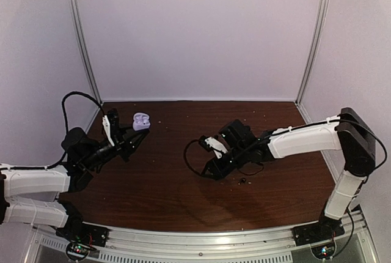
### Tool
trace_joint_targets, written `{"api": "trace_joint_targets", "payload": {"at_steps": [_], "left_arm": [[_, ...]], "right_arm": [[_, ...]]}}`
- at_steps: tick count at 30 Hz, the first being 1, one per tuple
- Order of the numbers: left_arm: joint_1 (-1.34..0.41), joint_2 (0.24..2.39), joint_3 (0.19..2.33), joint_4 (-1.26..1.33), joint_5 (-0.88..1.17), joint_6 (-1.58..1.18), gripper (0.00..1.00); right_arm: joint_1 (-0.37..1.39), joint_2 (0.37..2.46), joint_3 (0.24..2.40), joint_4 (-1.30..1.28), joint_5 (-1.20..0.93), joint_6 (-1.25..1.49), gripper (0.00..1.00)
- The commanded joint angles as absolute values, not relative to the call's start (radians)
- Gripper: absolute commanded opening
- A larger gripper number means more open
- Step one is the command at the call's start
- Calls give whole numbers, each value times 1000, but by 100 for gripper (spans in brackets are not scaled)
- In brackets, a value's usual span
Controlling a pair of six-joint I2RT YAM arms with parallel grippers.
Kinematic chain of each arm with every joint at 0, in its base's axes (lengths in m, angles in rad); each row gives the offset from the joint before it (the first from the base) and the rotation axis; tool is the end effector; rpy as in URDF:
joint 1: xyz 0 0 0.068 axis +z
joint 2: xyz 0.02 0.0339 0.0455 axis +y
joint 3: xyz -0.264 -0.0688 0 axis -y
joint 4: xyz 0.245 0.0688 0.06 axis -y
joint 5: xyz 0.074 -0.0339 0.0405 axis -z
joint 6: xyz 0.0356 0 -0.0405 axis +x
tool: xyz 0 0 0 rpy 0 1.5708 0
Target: Insert the wireless bluetooth earbuds into the charging case
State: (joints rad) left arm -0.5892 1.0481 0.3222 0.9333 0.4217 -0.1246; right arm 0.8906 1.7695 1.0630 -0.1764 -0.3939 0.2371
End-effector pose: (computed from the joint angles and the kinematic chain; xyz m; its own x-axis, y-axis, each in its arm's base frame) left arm 0.1710 -0.1319 0.2464 0.0655 -0.1801 -0.9815 0.8548 0.5176 -0.0380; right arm 0.2191 0.2926 0.1763 -0.6769 -0.4919 -0.5475 -0.7327 0.5215 0.4373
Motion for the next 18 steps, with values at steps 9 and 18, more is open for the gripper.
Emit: {"api": "trace_joint_targets", "payload": {"at_steps": [9, 18], "left_arm": [[-593, 1069, 360, 983, 436, -121, 0], [-593, 1056, 352, 977, 427, -119, 0]], "right_arm": [[875, 1732, 970, -275, -300, 255, 42], [875, 1796, 964, -230, -238, 278, 43]]}}
